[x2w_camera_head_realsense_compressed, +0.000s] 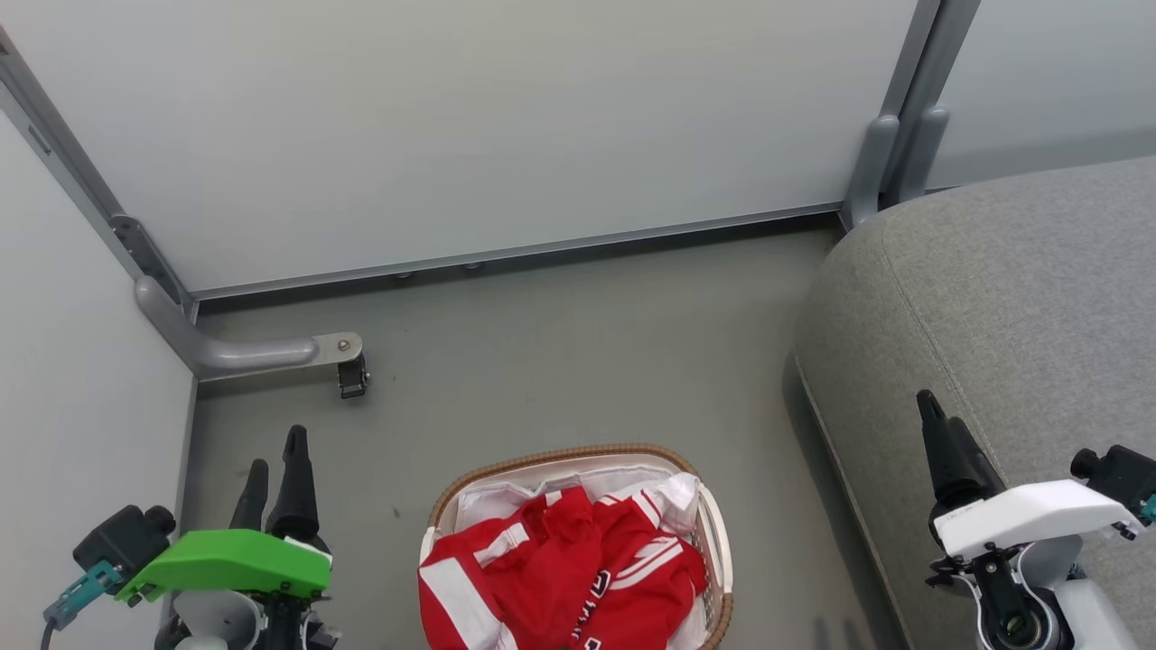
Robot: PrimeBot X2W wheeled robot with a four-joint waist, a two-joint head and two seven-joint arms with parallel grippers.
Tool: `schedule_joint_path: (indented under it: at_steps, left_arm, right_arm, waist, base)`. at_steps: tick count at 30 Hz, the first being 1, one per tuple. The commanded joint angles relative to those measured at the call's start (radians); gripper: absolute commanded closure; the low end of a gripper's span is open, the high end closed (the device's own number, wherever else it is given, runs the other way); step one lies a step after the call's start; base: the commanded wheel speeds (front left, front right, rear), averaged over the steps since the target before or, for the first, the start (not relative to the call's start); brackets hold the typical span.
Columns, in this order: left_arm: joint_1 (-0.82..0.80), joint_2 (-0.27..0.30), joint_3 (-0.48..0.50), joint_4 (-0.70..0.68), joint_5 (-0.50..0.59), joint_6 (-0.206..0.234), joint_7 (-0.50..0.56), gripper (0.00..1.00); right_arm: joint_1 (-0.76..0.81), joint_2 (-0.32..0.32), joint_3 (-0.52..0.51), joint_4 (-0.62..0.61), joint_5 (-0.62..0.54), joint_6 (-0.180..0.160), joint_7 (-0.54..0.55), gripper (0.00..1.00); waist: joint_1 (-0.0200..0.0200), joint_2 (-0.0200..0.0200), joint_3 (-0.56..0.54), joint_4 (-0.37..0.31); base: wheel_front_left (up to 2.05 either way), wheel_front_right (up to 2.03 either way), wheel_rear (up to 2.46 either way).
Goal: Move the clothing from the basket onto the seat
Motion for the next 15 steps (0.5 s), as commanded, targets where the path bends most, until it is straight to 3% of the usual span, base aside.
schedule_joint_path:
  at_steps: [1,8,15]
  left_arm:
    - [-0.027,0.016,-0.014,-0.007,0.044,0.01,-0.011,0.0]
    - [-0.03,0.037,-0.066,0.0,0.149,0.063,-0.035,0.0]
    - [-0.032,0.056,-0.11,0.005,0.231,0.089,-0.057,0.0]
  right_arm:
    - [-0.029,-0.009,0.005,-0.006,-0.045,0.0,-0.013,0.0]
    - [-0.034,-0.023,0.032,0.01,-0.151,0.0,-0.036,0.0]
    - [-0.037,-0.035,0.055,0.021,-0.248,0.0,-0.058,0.0]
  waist:
    - [0.0,0.0,0.0,0.0]
    - [0.0,0.0,0.001,0.004]
    - [0.0,0.0,0.001,0.006]
  base:
    - [0.0,0.0,0.0]
    - [0.0,0.0,0.0]
    - [0.0,0.0,0.0]
